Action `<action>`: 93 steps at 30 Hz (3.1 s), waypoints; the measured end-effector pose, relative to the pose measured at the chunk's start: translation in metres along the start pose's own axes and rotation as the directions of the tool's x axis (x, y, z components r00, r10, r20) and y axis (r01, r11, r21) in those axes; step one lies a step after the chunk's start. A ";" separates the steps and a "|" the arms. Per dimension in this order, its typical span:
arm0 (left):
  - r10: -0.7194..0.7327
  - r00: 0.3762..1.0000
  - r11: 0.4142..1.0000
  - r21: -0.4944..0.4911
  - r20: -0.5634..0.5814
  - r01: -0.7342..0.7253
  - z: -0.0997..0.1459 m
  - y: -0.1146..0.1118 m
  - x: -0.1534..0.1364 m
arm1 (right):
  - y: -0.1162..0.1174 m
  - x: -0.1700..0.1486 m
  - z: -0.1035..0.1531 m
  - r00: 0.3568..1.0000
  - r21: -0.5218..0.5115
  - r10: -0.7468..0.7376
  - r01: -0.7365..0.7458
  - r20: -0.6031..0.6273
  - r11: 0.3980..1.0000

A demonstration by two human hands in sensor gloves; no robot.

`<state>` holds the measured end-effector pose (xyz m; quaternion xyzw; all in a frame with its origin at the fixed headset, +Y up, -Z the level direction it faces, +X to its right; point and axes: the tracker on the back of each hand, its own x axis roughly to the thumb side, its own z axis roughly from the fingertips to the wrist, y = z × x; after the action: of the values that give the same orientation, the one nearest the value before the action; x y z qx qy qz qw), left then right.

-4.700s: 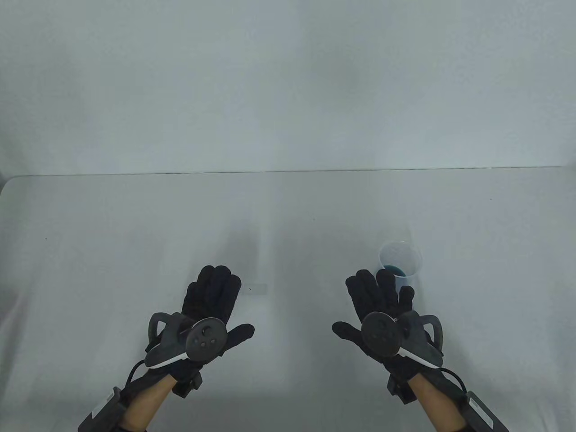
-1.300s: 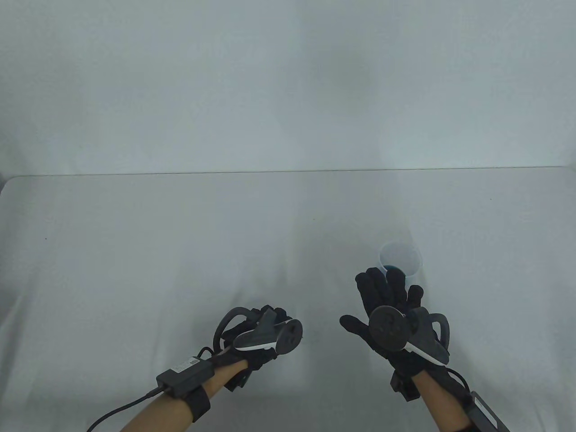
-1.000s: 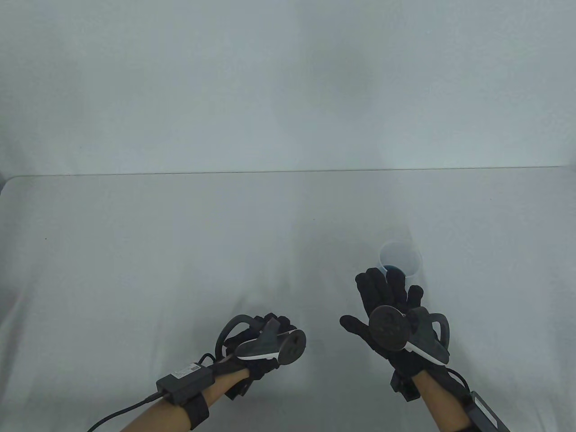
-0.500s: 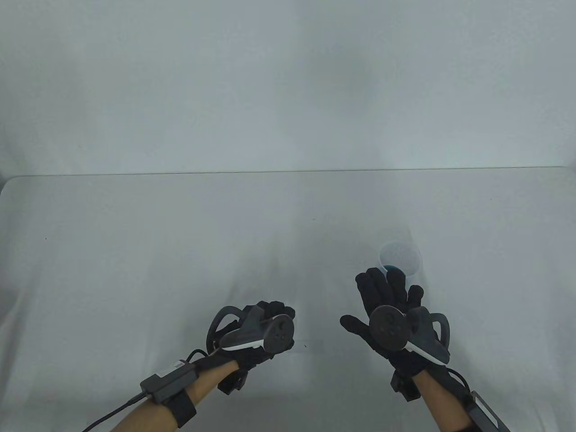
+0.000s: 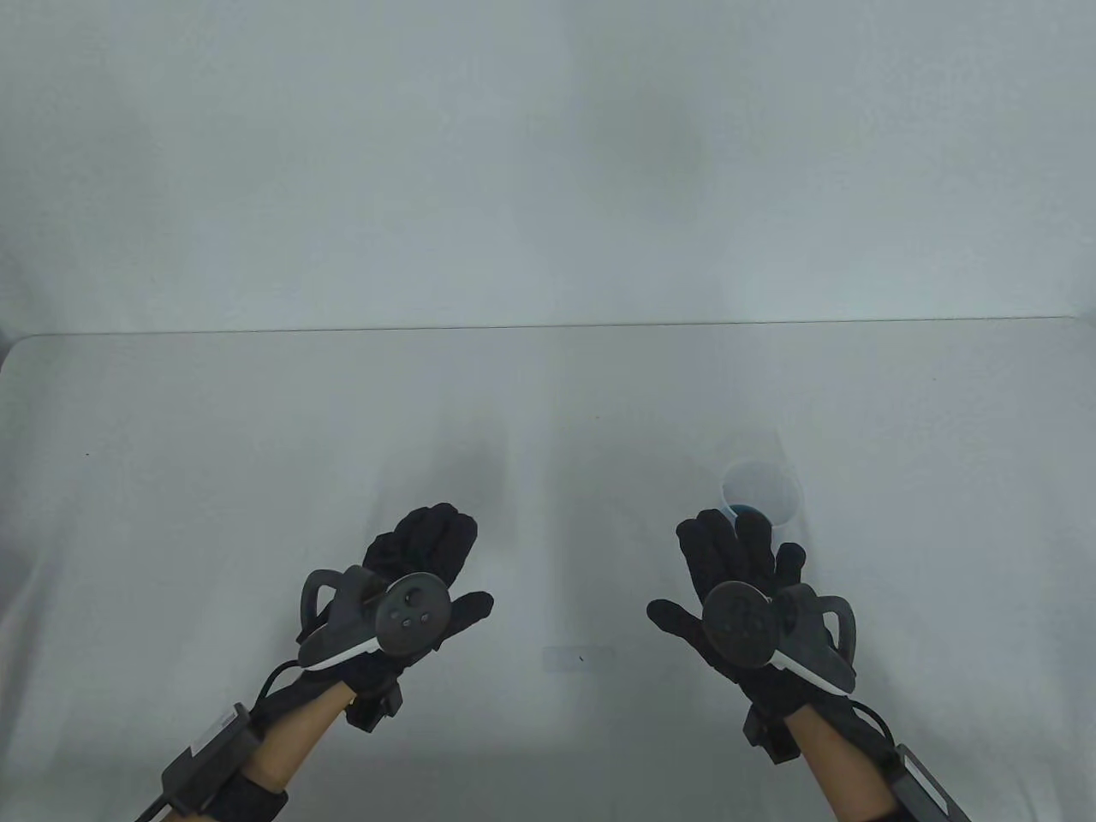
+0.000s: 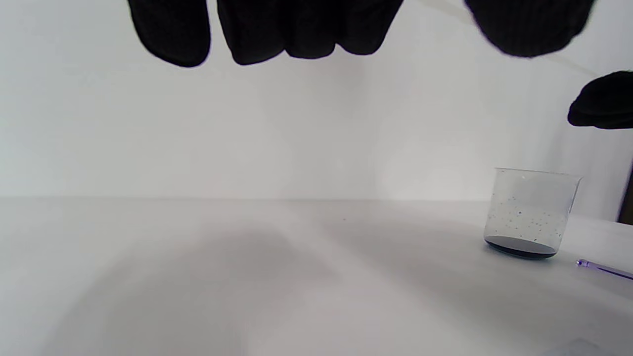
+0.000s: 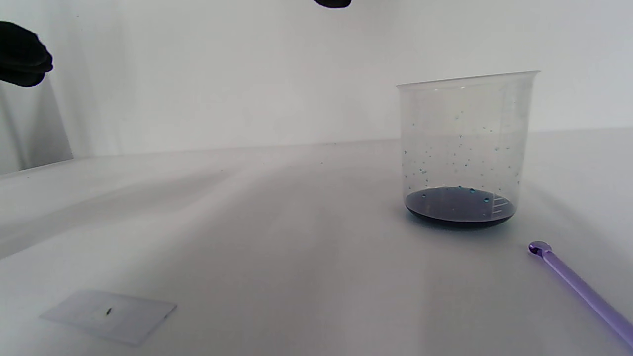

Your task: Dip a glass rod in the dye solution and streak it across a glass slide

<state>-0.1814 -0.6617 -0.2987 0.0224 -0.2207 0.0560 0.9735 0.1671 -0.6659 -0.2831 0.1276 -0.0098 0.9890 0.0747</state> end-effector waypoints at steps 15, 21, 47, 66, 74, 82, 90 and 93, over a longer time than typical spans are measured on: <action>0.019 0.998 1.000 0.000 -0.053 -0.019 0.007 -0.008 -0.019 | -0.028 -0.009 -0.008 0.996 -0.005 0.049 -0.050 -0.072 0.999; 0.022 0.998 1.000 0.011 -0.060 -0.021 0.008 -0.006 -0.022 | -0.029 -0.036 -0.024 0.967 0.228 0.185 -0.144 -0.173 0.963; -0.022 0.997 1.000 0.012 -0.071 0.022 0.010 -0.005 -0.025 | 0.066 -0.093 -0.016 0.793 0.739 0.544 -0.187 -0.276 0.647; -0.029 0.997 0.999 -0.022 -0.071 0.027 0.008 -0.010 -0.022 | 0.077 -0.094 -0.018 0.789 0.684 0.491 -0.127 -0.369 0.718; -0.020 0.997 1.000 -0.019 -0.078 0.019 0.008 -0.010 -0.024 | 0.030 -0.110 -0.024 0.811 0.614 0.346 0.020 -0.471 0.789; -0.020 0.997 1.000 -0.010 -0.075 0.019 0.007 -0.009 -0.024 | -0.062 -0.122 -0.026 0.764 0.521 0.395 -0.092 -0.509 0.849; -0.019 0.997 1.000 -0.008 -0.081 0.018 0.007 -0.010 -0.025 | -0.135 -0.110 -0.037 0.794 0.302 0.242 -0.077 -0.558 0.950; -0.019 0.996 1.000 -0.012 -0.084 0.019 0.008 -0.010 -0.026 | -0.144 -0.099 -0.055 0.821 0.242 0.191 -0.066 -0.538 0.968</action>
<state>-0.2066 -0.6746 -0.3032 0.0167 -0.1798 0.0464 0.9825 0.2696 -0.5358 -0.3609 -0.1596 0.1093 0.9811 -0.0069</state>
